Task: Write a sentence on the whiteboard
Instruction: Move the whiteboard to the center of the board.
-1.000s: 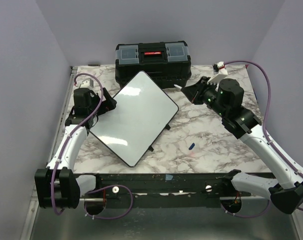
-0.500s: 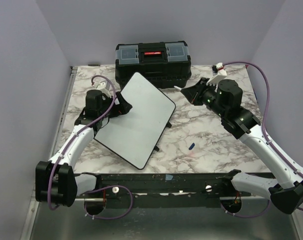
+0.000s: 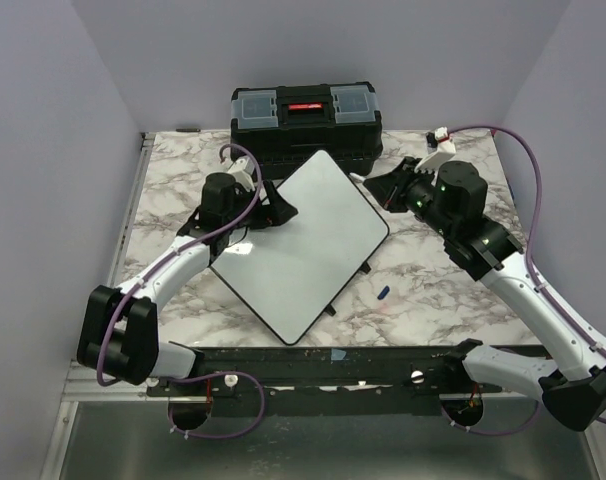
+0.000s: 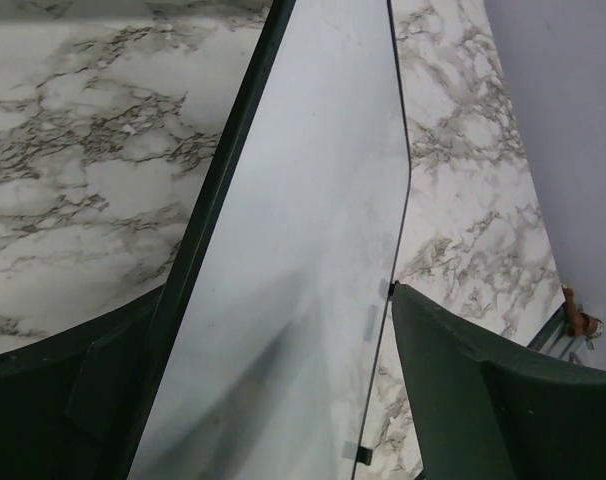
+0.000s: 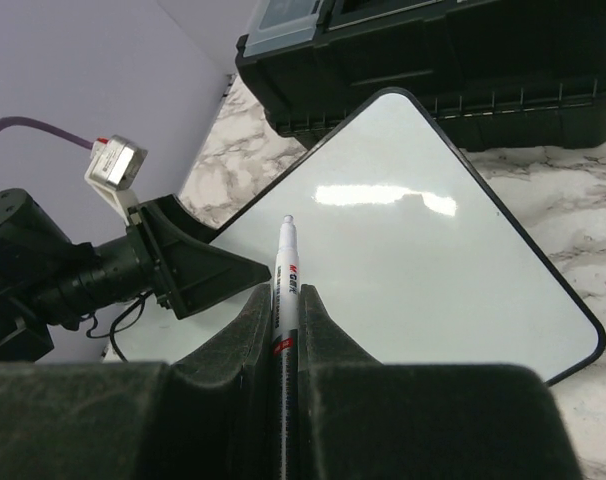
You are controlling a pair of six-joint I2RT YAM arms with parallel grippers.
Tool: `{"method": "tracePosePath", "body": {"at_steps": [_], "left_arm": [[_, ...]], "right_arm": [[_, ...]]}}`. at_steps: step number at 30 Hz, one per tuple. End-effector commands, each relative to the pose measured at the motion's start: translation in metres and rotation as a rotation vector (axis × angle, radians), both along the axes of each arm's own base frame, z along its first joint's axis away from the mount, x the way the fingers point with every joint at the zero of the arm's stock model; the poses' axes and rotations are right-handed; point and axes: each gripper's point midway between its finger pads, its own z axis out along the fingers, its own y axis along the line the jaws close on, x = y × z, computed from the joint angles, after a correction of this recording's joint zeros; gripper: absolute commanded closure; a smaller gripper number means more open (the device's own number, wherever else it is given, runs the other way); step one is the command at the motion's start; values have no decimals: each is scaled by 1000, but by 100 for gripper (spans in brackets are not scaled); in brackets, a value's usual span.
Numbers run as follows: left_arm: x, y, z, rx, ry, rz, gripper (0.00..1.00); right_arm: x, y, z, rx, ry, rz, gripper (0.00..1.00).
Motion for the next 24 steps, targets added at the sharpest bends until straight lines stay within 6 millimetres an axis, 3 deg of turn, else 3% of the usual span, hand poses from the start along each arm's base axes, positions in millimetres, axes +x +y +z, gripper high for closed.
{"method": "tracePosePath", "body": {"at_steps": [1, 6, 10, 16, 24], "left_arm": [[2, -38, 30, -50, -72, -123, 20], [10, -56, 43, -47, -68, -155, 19], [10, -59, 46, 18, -74, -224, 13], [6, -44, 46, 171, -92, -351, 11], [10, -18, 45, 118, -8, -432, 15]], "right_arm": [[0, -10, -3, -27, -12, -36, 99], [-1, -13, -5, -40, -9, -43, 99], [-2, -16, -4, -51, -11, -51, 99], [-3, -18, -6, -64, -10, -52, 99], [-3, -13, -6, -61, -5, -30, 99]]}}
